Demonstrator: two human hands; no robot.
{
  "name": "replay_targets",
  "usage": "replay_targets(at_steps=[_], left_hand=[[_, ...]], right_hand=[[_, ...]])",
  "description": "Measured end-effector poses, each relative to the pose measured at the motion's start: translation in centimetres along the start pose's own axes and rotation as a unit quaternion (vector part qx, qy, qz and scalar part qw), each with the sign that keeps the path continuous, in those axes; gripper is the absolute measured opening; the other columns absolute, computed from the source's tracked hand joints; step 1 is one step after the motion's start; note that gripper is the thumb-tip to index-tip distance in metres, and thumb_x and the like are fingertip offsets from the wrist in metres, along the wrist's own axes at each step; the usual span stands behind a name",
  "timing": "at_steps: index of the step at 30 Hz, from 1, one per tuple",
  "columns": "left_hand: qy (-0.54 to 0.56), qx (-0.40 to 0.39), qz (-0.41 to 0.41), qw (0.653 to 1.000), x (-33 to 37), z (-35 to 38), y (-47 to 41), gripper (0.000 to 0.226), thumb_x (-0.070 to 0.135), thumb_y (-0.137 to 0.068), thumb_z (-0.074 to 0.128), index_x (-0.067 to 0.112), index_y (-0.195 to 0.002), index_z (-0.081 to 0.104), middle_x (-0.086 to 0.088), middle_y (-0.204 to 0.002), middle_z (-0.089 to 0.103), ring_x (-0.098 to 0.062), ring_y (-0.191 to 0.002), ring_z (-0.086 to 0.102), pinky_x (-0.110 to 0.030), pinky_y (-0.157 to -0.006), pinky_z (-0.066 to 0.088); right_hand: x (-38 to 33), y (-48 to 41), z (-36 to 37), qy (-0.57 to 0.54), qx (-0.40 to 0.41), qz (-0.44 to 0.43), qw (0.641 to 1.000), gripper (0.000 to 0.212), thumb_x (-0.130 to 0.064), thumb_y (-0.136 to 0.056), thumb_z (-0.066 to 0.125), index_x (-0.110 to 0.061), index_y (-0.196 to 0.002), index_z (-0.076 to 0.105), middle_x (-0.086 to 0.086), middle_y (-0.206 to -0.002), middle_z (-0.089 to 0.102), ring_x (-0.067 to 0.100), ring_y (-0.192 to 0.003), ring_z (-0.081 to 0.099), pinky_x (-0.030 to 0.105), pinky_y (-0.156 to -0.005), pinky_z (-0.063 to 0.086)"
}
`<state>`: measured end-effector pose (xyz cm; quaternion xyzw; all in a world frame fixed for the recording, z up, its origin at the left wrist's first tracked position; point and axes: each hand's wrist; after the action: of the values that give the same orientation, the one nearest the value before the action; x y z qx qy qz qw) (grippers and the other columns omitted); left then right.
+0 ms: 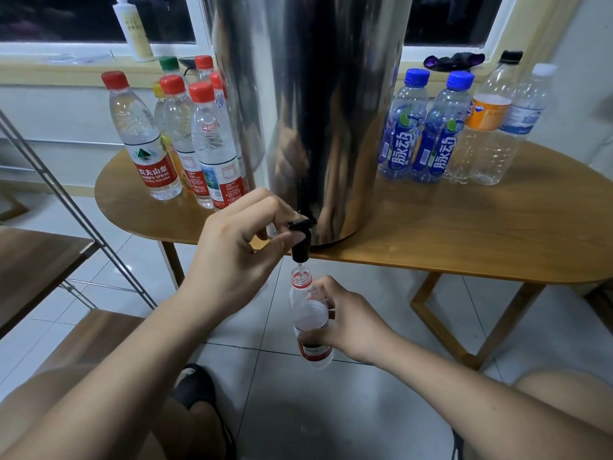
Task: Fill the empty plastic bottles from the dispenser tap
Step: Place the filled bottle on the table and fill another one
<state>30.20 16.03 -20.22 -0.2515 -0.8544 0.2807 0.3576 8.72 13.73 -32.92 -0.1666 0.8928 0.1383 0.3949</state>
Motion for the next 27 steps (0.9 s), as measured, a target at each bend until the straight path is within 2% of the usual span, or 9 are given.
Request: replay_targets(at_steps=[7, 12, 27], left_hand=[[-0.002, 0.011, -0.003, 1.000, -0.09, 0.30, 0.07, 0.010, 0.009, -0.095, 0.083, 0.009, -0.099, 0.074, 0.000, -0.095, 0.067, -0.020, -0.085, 0.063, -0.030, -0.069, 0.049], [-0.001, 0.012, -0.009, 1.000, -0.14, 0.39, 0.12, 0.009, 0.011, -0.095, 0.082, 0.010, -0.101, 0.074, -0.001, -0.096, 0.068, -0.022, -0.087, 0.064, -0.034, -0.070, 0.050], [0.006, 0.016, -0.009, 1.000, -0.05, 0.53, 0.17, 0.011, 0.007, -0.095, 0.082, 0.010, -0.100, 0.074, -0.001, -0.095, 0.067, -0.018, -0.088, 0.064, -0.033, -0.070, 0.050]], right_hand=[[0.30, -0.25, 0.32, 0.004, -0.001, 0.017, 1.000, 0.077, -0.051, -0.070, 0.097, -0.047, -0.125, 0.043, -0.015, -0.134, 0.066, 0.012, -0.116, 0.066, 0.040, -0.099, 0.060], [0.44, -0.37, 0.53, 0.014, -0.010, 0.024, 1.000, 0.075, -0.050, -0.071, 0.097, -0.048, -0.121, 0.040, -0.013, -0.135, 0.065, 0.013, -0.115, 0.065, 0.037, -0.098, 0.059], [0.55, -0.44, 0.61, 0.023, -0.016, 0.027, 0.999, 0.072, -0.050, -0.073, 0.094, -0.042, -0.124, 0.044, -0.018, -0.128, 0.061, 0.010, -0.111, 0.064, 0.033, -0.092, 0.060]])
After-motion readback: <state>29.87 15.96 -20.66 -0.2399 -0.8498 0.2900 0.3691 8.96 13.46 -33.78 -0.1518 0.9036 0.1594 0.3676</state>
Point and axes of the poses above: each hand's wrist, its own y-axis away from the middle knuckle, its own z-axis out of the palm, x = y × z
